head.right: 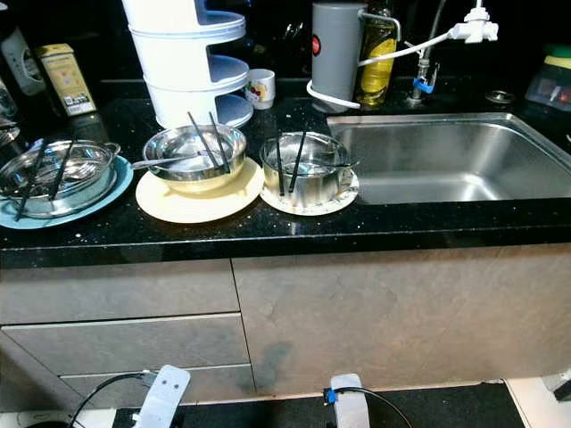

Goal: Kitchen organization

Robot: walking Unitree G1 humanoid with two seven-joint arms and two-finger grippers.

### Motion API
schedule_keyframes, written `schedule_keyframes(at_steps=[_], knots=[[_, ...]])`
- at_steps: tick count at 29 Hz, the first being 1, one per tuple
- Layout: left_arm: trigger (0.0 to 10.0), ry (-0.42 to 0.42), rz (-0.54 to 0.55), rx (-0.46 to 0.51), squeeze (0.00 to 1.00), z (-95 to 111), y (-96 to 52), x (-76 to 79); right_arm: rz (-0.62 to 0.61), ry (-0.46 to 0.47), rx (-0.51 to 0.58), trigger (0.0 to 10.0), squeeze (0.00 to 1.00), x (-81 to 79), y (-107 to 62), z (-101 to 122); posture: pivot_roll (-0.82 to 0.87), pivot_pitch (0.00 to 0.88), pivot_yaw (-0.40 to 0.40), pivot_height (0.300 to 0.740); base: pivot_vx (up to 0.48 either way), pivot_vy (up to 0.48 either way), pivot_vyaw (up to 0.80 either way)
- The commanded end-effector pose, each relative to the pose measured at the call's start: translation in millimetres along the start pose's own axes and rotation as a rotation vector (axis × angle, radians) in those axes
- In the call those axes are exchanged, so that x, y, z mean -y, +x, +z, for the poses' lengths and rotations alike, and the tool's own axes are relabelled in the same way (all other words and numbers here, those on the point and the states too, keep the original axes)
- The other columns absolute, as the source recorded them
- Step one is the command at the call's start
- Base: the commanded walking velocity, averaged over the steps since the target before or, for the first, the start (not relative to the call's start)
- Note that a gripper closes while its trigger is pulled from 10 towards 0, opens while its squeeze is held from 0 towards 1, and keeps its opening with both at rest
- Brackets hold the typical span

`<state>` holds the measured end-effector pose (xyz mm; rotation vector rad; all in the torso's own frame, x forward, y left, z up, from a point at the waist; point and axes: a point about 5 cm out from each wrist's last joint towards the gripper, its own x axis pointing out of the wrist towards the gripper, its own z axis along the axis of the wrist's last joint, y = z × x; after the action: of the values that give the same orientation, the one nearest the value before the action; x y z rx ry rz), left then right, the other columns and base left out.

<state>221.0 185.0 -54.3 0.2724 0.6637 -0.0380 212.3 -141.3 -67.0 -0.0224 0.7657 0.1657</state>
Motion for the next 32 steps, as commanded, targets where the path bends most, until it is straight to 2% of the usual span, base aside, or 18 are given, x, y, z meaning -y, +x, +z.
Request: schedule_keyframes(at_steps=[1, 5, 8, 15, 22, 32], knots=[[10.0, 0.001, 0.017, -0.022, 0.00, -8.5, -2.6, -6.2, 0.007, -0.001, -0.004, 10.0, 0.00, -1.8, -0.5, -2.5, -0.02, 0.117, -0.021, 0.740, 0.000, 0.000, 0.00], [10.0, -0.008, 0.034, -0.059, 0.00, -12.5, -2.8, -8.0, 0.009, -0.004, -0.003, 10.0, 0.00, -2.1, -0.2, -1.6, -0.03, 0.115, -0.023, 0.740, 0.000, 0.240, 0.00], [10.0, 0.018, 0.006, -0.013, 0.00, -8.3, -2.9, -5.3, 0.009, -0.006, -0.002, 10.0, 0.00, -2.2, 0.0, -0.9, -0.03, 0.114, -0.024, 0.740, 0.000, 0.160, 0.00], [10.0, 0.057, 0.000, -0.007, 0.00, -10.1, -4.3, -4.5, 0.000, 0.000, 0.004, 10.0, 0.00, -1.5, -0.2, -0.9, -0.03, 0.096, -0.007, 0.740, 0.000, 0.000, 0.00], [10.0, 0.061, -0.019, -0.002, 0.00, -14.1, -6.7, -3.5, -0.008, 0.017, 0.011, 10.0, 0.00, -2.4, -0.8, -2.2, -0.03, 0.074, 0.013, 0.740, 0.000, 0.000, 0.00], [10.0, 0.055, -0.012, -0.033, 0.00, -15.5, -5.3, -2.5, 0.018, -0.035, -0.003, 10.0, 0.00, -6.3, -2.0, -7.3, -0.04, 0.006, 0.009, 0.740, 0.000, 0.000, 0.00]])
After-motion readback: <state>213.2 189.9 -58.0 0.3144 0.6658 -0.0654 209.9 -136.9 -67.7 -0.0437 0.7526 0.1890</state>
